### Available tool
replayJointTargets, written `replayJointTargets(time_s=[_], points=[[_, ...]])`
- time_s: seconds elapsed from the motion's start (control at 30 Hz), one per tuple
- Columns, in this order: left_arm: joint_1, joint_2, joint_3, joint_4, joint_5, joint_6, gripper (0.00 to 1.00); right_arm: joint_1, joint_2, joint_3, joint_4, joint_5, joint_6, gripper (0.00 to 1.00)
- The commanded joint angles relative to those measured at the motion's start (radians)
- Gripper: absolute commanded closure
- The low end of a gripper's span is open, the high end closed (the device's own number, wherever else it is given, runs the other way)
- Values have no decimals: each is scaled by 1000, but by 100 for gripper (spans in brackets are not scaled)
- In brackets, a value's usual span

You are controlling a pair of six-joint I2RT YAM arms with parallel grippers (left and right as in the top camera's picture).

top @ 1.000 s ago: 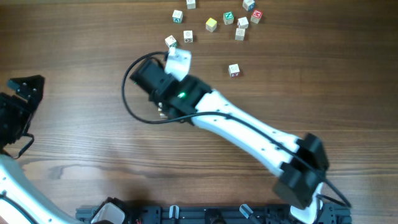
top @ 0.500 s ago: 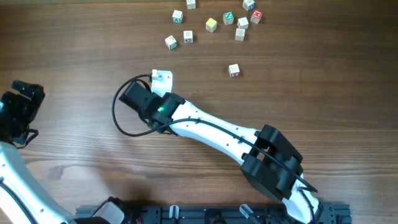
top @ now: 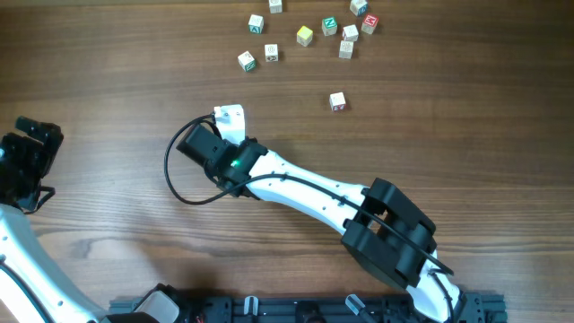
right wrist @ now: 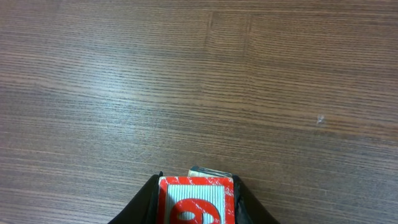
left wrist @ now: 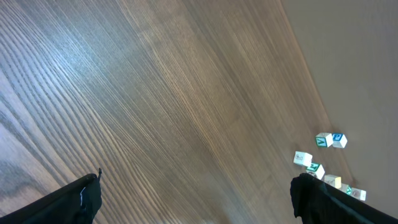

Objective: Form a tower
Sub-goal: 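Carry the red 6 block over the two-block stack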

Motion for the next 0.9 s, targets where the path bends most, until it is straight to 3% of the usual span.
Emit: replayJointTargets(time_s=[0.0,0.6,0.77,0.83,0.87], points=[[-2,6,5,0,-10,-9,0,0,19,-6,4,21,-20,85],[-2,6,6,0,-9,-9,0,1,19,-6,-10,39,17,80],[-2,6,5,0,-9,-9,0,1,19,-6,-26,16,17,68],[-2,7,5,0,-10,-9,0,1,19,-6,-27,17,17,58],[-2,7,5,0,-9,-9,0,1,19,-6,-27,16,17,48]])
